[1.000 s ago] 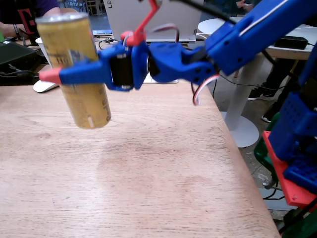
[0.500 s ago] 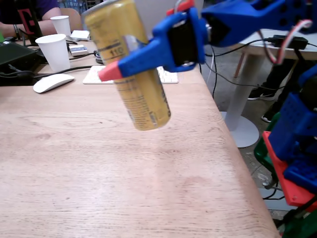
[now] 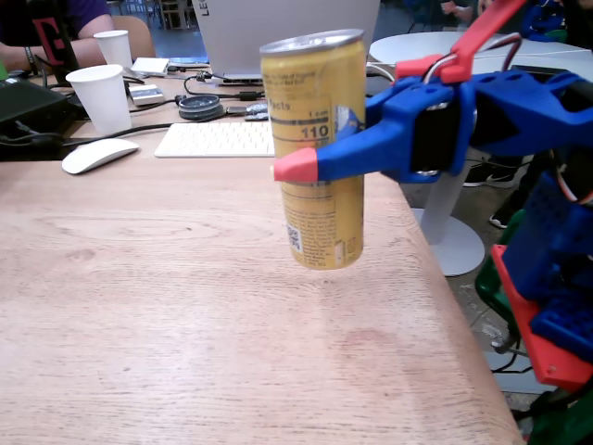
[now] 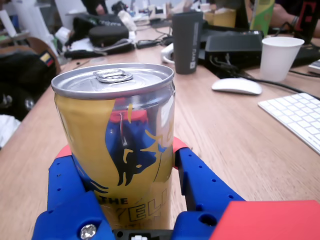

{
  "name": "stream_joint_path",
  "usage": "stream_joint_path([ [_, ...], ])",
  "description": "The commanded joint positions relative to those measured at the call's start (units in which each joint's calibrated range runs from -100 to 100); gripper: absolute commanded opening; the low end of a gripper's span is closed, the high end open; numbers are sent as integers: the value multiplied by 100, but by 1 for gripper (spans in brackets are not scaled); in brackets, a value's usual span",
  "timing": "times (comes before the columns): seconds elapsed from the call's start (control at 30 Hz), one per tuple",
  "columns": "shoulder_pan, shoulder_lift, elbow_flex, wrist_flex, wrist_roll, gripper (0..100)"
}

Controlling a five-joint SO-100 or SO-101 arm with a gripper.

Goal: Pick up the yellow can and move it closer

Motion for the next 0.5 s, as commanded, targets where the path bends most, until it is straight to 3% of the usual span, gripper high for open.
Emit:
stream_joint_path([
  [0.0, 55, -627, -59, 870, 10, 12],
  [0.13, 38, -815, -144, 2003, 5, 12],
  [0.47, 38, -824, -40, 2019, 10, 12],
])
